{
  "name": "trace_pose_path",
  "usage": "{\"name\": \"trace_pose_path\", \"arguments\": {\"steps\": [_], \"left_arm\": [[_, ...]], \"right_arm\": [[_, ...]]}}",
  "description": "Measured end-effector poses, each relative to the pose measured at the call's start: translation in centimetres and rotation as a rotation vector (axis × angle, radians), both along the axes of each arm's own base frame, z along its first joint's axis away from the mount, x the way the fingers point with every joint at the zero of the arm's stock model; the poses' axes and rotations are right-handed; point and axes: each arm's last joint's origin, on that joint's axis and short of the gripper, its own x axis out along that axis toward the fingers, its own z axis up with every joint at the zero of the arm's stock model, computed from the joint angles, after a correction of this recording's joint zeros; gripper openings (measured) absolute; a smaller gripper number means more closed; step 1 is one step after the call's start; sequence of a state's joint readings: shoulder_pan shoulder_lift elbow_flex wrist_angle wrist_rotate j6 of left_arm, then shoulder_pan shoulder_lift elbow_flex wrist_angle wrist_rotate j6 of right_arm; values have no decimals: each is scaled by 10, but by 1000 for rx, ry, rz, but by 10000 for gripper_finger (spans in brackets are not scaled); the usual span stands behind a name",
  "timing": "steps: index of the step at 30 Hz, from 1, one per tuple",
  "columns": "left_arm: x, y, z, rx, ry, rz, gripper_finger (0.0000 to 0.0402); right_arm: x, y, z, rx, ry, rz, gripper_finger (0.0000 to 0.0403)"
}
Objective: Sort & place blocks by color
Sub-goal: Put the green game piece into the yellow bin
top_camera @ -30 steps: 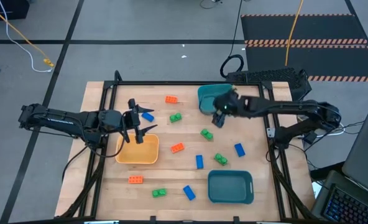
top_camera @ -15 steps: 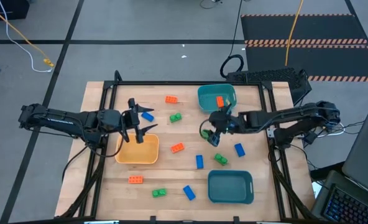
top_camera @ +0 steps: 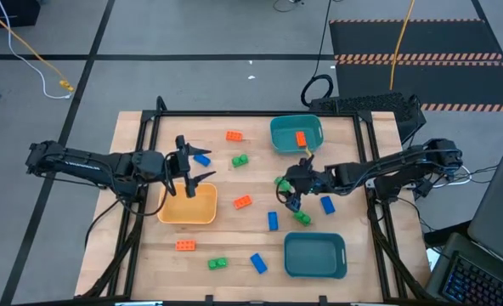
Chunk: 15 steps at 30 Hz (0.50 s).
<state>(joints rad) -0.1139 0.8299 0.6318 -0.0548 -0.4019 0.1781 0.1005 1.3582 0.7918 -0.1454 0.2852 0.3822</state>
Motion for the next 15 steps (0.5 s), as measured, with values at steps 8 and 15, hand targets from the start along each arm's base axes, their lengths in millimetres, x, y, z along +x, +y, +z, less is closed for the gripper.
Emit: {"name": "trace_pose_path", "arguments": {"steps": [8, 15], "left_arm": [[0, 0, 0, 24, 8, -5, 308], [0, 0, 0, 19, 7, -3, 308]], "right_arm": [[-5, -5, -7, -43, 72, -89, 270], [1, -1, -31, -23, 180, -107, 270]]}}
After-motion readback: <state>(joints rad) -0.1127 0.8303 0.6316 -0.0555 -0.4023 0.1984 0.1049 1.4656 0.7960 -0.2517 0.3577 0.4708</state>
